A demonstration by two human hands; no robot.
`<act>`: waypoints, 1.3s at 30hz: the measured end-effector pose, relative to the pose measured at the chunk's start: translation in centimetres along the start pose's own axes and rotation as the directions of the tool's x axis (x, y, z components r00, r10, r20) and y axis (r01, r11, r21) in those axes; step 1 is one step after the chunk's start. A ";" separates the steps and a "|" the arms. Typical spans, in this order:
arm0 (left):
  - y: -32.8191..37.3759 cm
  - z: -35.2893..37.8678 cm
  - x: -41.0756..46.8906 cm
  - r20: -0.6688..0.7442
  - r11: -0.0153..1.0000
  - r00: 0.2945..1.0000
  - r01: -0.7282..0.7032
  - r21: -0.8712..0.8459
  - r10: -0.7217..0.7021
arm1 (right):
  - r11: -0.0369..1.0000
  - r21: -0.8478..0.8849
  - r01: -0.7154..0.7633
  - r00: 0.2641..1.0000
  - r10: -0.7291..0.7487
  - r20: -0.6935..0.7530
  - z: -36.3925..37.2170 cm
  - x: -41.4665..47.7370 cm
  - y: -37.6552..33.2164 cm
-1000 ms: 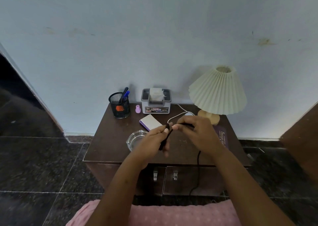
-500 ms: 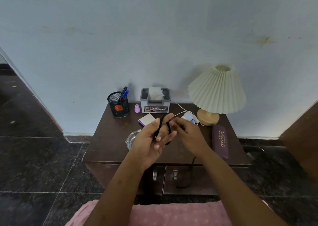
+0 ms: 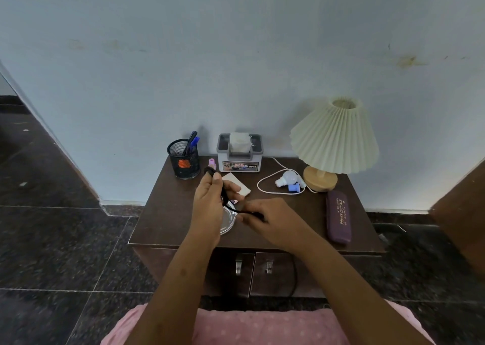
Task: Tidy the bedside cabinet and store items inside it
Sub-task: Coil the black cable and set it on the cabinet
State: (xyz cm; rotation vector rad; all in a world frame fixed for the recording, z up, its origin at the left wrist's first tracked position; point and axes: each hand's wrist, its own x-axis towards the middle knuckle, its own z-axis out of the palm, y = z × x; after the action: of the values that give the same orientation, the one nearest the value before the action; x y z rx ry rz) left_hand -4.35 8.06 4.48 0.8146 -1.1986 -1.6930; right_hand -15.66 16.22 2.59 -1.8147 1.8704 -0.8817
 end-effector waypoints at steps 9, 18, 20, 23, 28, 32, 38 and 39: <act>-0.8 1.2 -1.8 0.206 0.909 0.952 0.132 0.395 -0.228 | 0.992 0.091 0.084 0.980 -0.066 -0.188 -2.8 -0.5 -0.5; 0.4 1.4 -2.7 0.550 0.898 0.718 0.410 0.159 -0.425 | 0.916 0.400 0.032 0.888 0.158 -0.432 -4.6 -0.5 0.9; 0.7 1.3 -2.8 0.601 0.882 0.687 0.468 0.062 -0.407 | 0.909 0.417 0.020 0.863 0.195 -0.466 -4.6 -0.4 1.3; 1.1 1.2 -2.7 0.623 0.844 0.711 0.516 -0.148 -0.326 | 0.905 0.420 -0.063 0.866 0.258 -0.427 -3.9 -0.1 2.4; 1.1 0.9 -1.8 0.455 0.820 0.861 0.422 -0.387 -0.229 | 0.936 0.312 -0.160 0.939 0.242 -0.245 -1.8 0.3 2.5; 1.1 0.4 -1.0 0.188 0.854 0.960 0.272 -0.444 -0.208 | 0.979 0.154 -0.132 0.986 0.146 -0.085 0.7 0.5 1.2; 1.5 -0.2 -0.1 -0.103 0.968 0.991 0.062 -0.245 -0.090 | 0.993 -0.087 -0.077 0.997 0.074 -0.033 0.6 0.2 -0.1; 1.4 -0.5 0.0 -0.114 0.987 0.992 0.036 -0.156 -0.055 | 0.989 -0.135 -0.063 0.998 0.060 -0.030 0.1 0.0 -0.3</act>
State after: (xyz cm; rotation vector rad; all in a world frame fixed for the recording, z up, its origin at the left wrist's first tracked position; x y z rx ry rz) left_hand -3.49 7.66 5.64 0.8403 -0.9631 -1.7256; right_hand -15.38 16.17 2.72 -1.8203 2.0358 -0.7770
